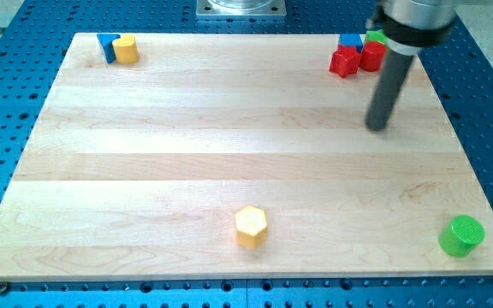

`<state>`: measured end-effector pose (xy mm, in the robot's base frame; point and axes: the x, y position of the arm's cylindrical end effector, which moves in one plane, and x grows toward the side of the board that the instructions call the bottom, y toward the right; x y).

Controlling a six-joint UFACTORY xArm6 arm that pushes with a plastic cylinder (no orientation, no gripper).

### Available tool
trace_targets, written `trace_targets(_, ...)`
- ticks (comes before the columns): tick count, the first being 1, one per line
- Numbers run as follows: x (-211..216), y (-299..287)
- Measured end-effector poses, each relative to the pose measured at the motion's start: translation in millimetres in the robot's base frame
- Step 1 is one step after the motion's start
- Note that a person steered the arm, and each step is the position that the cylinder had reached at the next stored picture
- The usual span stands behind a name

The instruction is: Move the green circle to the top right of the yellow hexagon

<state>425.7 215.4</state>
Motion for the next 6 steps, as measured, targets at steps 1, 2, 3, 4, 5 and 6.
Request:
trace_targets(1,44.5,98.2)
trace_targets(2,56.1,128.6)
trace_targets(3,138.3,102.6)
trace_targets(4,189.5,52.9)
trace_targets(5,147.4,-86.7)
trace_targets(6,54.9,-140.3)
